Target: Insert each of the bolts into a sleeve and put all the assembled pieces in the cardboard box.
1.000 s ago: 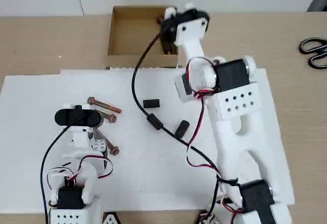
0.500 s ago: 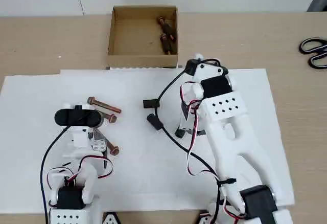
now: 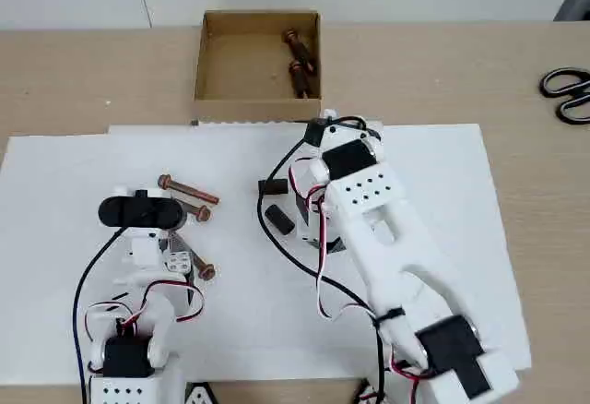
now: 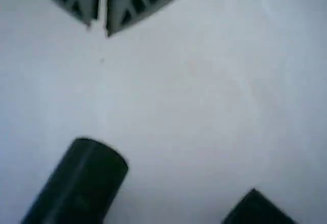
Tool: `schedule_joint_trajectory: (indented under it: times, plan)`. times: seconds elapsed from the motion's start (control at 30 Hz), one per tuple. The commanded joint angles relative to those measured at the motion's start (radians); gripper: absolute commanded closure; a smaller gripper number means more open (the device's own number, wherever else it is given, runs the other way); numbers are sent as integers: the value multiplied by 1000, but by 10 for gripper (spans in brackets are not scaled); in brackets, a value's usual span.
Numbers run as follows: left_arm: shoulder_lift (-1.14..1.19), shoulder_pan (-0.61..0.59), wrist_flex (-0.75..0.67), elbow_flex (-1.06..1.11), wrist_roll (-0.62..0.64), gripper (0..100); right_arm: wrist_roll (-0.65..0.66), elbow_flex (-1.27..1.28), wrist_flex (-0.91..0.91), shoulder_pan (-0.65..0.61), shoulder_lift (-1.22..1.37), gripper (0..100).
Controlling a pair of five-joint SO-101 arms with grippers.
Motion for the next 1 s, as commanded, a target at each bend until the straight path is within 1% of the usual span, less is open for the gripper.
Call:
schedule_joint_trajectory:
  times: [0.0, 0.33, 0.43, 0.5, 0.63, 0.7, 0.97]
  plan:
    - [-8, -8, -21, -7, 6, 994, -8, -74, -15, -8, 35, 990]
    - [-8, -8, -21, -7, 6, 994, -8, -227, -8, -12, 220, 989]
    - [-8, -8, -21, -7, 6, 994, -8, -269, 27, -15, 242, 987]
    - [-8, -8, -21, -7, 6, 994, -9, -276, 47, -15, 239, 955]
    - [-8, -8, -21, -7, 6, 994, -9, -273, 53, -15, 200, 852]
    - [-8, -8, -21, -7, 6, 994, -11, -273, 53, -15, 188, 816]
    - [-8, -8, -21, -7, 6, 994, -11, -272, 44, -15, 262, 816]
